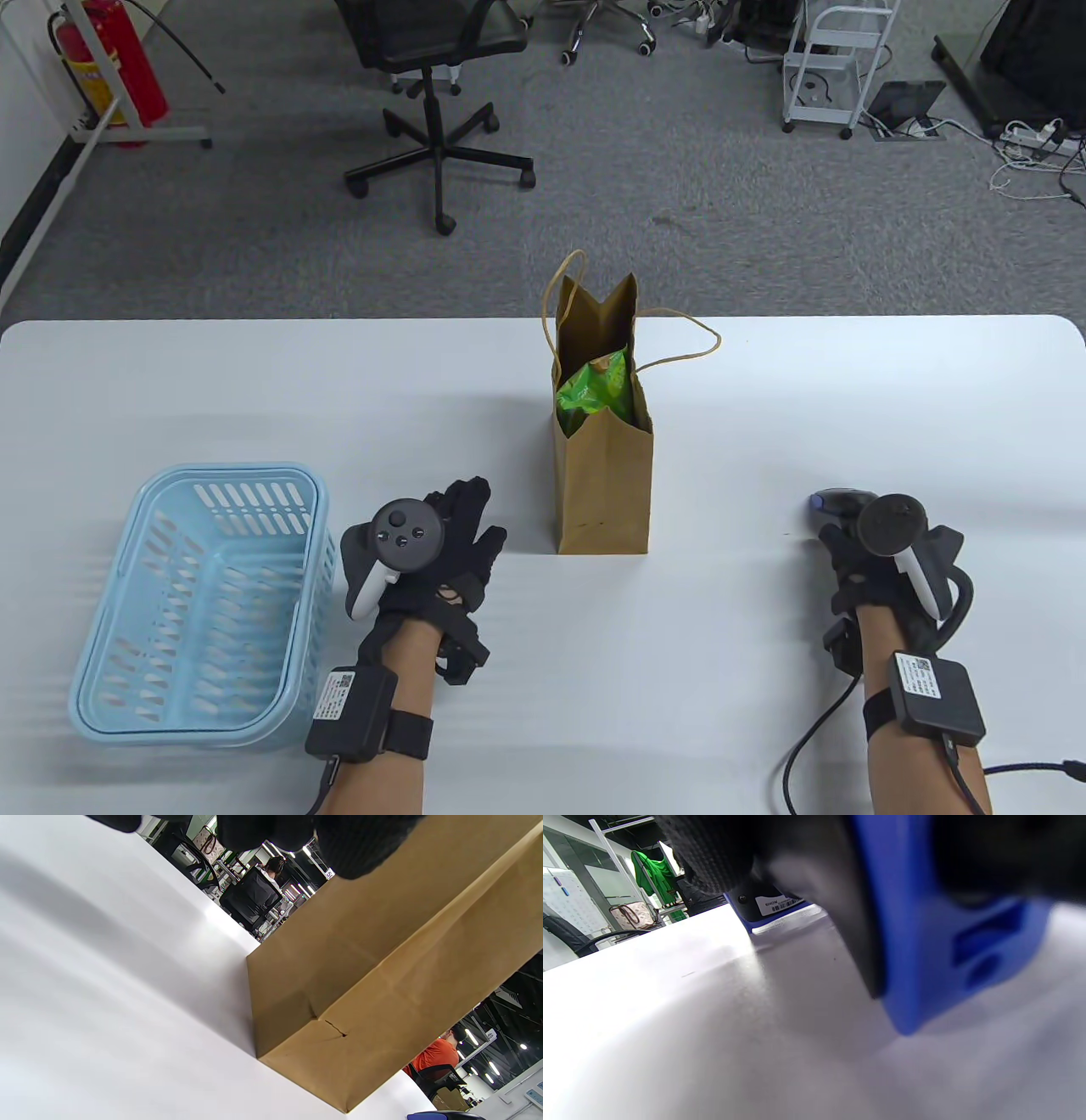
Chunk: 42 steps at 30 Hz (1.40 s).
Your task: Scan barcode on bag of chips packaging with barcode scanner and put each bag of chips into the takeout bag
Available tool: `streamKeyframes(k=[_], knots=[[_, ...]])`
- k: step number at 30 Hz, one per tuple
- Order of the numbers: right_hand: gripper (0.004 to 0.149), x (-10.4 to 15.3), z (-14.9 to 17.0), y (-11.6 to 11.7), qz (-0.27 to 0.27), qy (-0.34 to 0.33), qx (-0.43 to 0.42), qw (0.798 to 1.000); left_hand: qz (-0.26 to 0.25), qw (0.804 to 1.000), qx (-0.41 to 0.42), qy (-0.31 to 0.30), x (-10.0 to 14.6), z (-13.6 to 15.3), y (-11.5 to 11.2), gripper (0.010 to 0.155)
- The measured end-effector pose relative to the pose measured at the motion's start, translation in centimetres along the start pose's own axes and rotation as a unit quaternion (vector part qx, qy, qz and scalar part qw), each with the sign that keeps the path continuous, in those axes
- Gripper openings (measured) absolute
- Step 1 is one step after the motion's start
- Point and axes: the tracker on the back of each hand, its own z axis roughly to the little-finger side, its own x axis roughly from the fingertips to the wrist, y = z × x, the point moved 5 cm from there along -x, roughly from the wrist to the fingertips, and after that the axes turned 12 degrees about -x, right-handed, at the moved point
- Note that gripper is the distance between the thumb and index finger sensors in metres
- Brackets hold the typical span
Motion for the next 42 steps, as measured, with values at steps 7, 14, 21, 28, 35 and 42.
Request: streamKeyframes(k=[7,14,21,28,35,42], knots=[[0.091,0.7,-0.7,-0.6,0.009,-0.007,0.017,1.000,0.013,1.000,-0.006,0.002,0.0,0.1,-0.6,0.070],[0.098,4.7,-7.0,-3.5,0.087,-0.160,-0.001,0.983,0.001,0.999,-0.032,0.005,0.2,0.3,0.1,0.071],[0.097,9.5,-13.7,1.2,-0.008,-0.303,0.010,0.953,0.010,0.999,-0.045,-0.001,0.3,0.2,0.0,0.075],[0.099,11.2,-15.1,6.9,-0.097,-0.345,0.065,0.931,0.042,0.998,-0.047,-0.015,-0.1,0.1,-1.3,0.080],[0.100,10.7,-14.0,9.2,-0.136,-0.348,0.101,0.922,0.084,0.990,-0.111,-0.023,-0.4,-0.7,-3.2,0.083],[0.098,10.6,-13.7,9.9,-0.141,-0.347,0.123,0.919,0.094,0.988,-0.122,-0.026,-0.4,-0.9,-3.7,0.084]])
